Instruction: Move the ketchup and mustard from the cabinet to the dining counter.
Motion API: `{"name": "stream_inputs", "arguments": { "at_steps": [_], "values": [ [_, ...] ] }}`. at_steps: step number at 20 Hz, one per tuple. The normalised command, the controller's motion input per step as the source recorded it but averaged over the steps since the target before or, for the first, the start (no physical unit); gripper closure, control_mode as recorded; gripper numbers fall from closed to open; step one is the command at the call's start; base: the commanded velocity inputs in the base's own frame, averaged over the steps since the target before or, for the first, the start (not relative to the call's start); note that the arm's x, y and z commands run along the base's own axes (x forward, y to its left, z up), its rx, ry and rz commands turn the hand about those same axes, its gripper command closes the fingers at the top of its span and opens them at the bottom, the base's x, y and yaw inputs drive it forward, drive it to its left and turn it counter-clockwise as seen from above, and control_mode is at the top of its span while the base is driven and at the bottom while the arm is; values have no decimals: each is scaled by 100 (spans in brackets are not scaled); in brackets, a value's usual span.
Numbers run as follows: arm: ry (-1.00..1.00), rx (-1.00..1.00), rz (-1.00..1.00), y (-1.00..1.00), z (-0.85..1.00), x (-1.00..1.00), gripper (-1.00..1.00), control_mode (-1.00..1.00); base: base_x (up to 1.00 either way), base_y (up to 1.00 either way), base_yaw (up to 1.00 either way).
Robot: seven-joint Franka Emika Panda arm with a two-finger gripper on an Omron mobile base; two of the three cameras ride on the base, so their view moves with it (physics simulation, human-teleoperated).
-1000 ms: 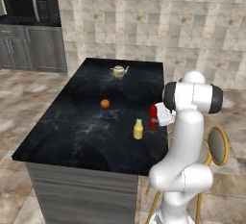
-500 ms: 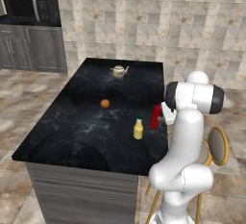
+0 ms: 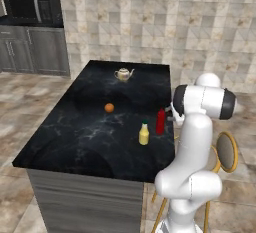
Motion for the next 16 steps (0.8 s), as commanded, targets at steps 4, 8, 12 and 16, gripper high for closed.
{"name": "stream_inputs", "arguments": {
  "at_steps": [4, 8, 12, 16],
  "values": [
    [-6, 0, 0, -4, 28, -18, -100, -100, 0, 0, 0],
    [-11, 0, 0, -18, 36, -51, -100, -100, 0, 0, 0],
    [-16, 0, 0, -19, 42, -84, -100, -100, 0, 0, 0],
    [-11, 0, 0, -12, 49, -97, -100, -100, 0, 0, 0]
  ]
}}
